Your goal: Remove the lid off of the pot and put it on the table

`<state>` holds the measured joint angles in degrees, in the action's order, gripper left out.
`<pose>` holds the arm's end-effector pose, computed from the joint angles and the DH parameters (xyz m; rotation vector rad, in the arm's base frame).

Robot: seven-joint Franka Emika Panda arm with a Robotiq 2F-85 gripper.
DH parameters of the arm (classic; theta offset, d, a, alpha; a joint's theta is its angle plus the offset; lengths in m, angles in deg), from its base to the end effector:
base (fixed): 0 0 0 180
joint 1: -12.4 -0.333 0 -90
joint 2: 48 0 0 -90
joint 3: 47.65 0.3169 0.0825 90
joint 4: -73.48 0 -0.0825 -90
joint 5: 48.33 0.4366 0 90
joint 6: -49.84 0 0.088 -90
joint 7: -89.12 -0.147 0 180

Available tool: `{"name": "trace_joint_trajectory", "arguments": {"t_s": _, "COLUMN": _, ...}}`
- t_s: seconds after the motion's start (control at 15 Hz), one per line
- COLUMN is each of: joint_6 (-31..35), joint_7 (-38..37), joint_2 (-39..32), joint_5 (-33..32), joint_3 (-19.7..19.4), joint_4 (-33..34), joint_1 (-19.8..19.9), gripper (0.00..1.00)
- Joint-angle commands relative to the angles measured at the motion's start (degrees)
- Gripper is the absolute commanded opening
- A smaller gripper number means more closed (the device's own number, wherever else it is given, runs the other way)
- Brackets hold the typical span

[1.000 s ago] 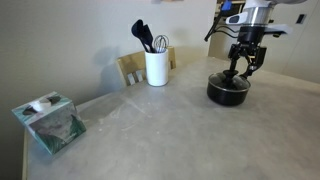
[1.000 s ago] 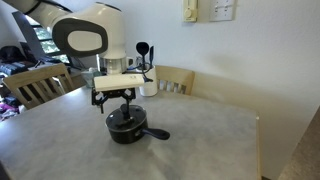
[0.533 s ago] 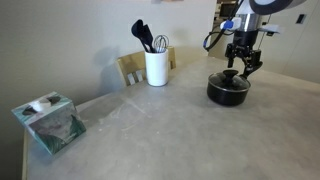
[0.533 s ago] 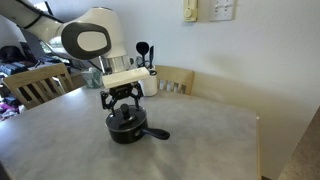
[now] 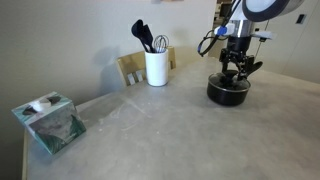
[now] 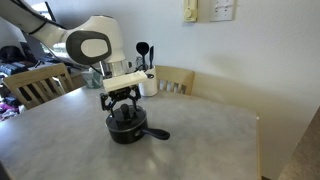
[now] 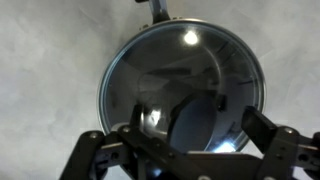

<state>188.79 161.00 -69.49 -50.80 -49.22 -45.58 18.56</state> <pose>0.6120 -0.0849 0.1637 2.6226 1.7076 -0.0716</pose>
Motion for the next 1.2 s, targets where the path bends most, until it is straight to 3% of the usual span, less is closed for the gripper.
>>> {"name": "trace_joint_trajectory", "arguments": {"t_s": 0.0, "joint_6": 2.4, "joint_7": 1.0, "joint_2": -2.5, "joint_5": 1.4, "joint_3": 1.9, "joint_4": 1.8, "joint_1": 2.1, "gripper": 1.0}}
{"name": "trace_joint_trajectory", "arguments": {"t_s": 0.07, "joint_6": 2.7, "joint_7": 0.9, "joint_2": -2.9, "joint_5": 1.5, "joint_3": 2.0, "joint_4": 2.1, "joint_1": 2.3, "gripper": 0.95}}
{"name": "trace_joint_trajectory", "arguments": {"t_s": 0.13, "joint_6": 2.8, "joint_7": 0.9, "joint_2": -3.1, "joint_5": 1.4, "joint_3": 2.1, "joint_4": 2.3, "joint_1": 2.5, "gripper": 0.74}}
{"name": "trace_joint_trajectory", "arguments": {"t_s": 0.27, "joint_6": 2.5, "joint_7": 0.6, "joint_2": -3.1, "joint_5": 1.3, "joint_3": 2.1, "joint_4": 2.6, "joint_1": 2.8, "gripper": 0.69}}
{"name": "trace_joint_trajectory", "arguments": {"t_s": 0.73, "joint_6": 0.0, "joint_7": 0.6, "joint_2": 0.0, "joint_5": 1.2, "joint_3": 2.4, "joint_4": 1.8, "joint_1": 2.8, "gripper": 0.18}}
{"name": "trace_joint_trajectory", "arguments": {"t_s": 1.13, "joint_6": -4.6, "joint_7": 2.6, "joint_2": 2.6, "joint_5": 2.8, "joint_3": 3.2, "joint_4": 1.0, "joint_1": 3.4, "gripper": 0.16}}
